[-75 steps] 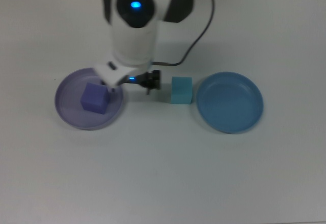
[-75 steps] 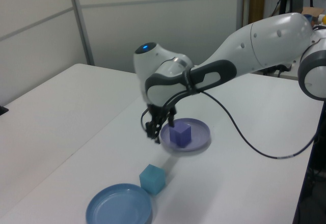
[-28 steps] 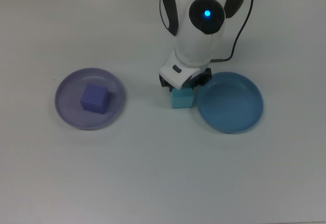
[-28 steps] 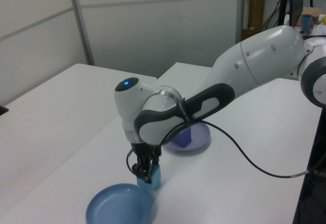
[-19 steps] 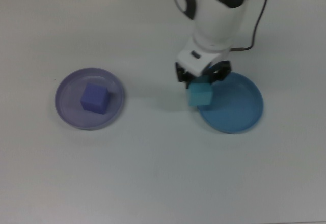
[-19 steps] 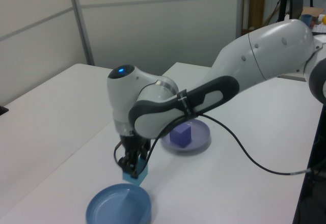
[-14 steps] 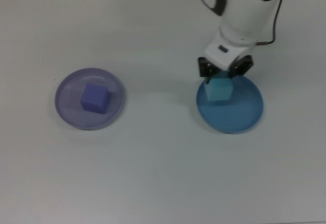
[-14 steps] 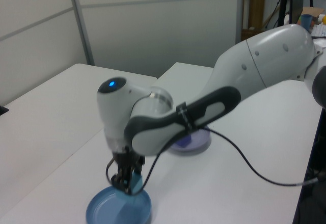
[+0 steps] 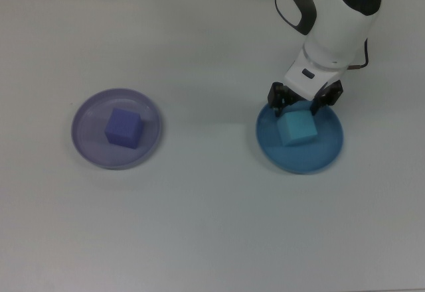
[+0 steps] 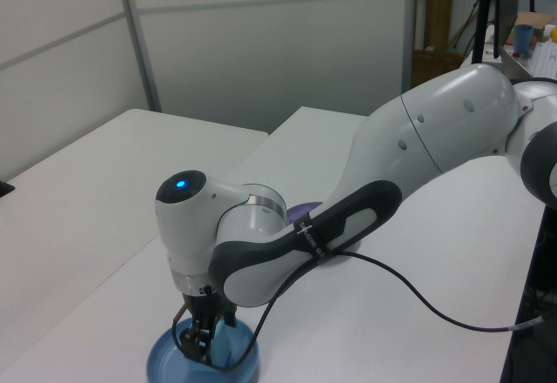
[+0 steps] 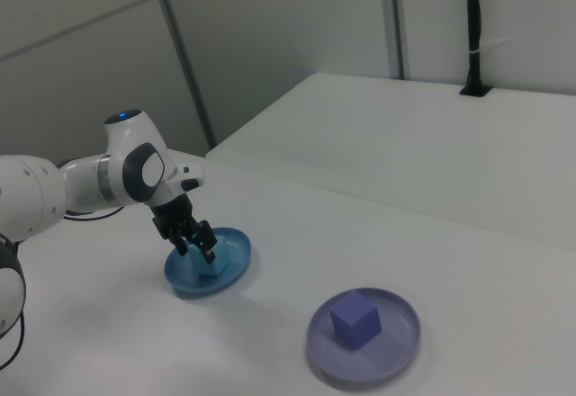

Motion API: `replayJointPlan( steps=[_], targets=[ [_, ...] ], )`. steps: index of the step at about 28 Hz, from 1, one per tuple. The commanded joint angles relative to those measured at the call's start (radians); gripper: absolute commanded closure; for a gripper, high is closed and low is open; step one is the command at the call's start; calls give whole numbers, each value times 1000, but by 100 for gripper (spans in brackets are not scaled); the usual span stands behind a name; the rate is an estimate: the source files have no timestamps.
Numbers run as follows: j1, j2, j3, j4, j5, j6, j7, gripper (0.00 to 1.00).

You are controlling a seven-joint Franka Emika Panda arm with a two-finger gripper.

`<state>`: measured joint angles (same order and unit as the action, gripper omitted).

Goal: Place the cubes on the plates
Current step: 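Lower the light-blue cube onto the blue plate and open the gripper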

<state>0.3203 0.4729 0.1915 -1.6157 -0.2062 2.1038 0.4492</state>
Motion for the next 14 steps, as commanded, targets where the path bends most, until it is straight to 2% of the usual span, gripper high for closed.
replayJointPlan(
  steps=[1, 4, 9, 10, 14],
  targets=[
    [3, -33, -3, 6, -18, 7, 78, 0],
    [2, -69, -6, 19, -18, -27, 126, 0],
    [-21, -184, -24, 22, -6, -229, 86, 0],
    [-30, -216, -39, 22, -6, -282, 85, 0],
    [-32, -266, -75, 22, -6, -376, 79, 0]
  ],
)
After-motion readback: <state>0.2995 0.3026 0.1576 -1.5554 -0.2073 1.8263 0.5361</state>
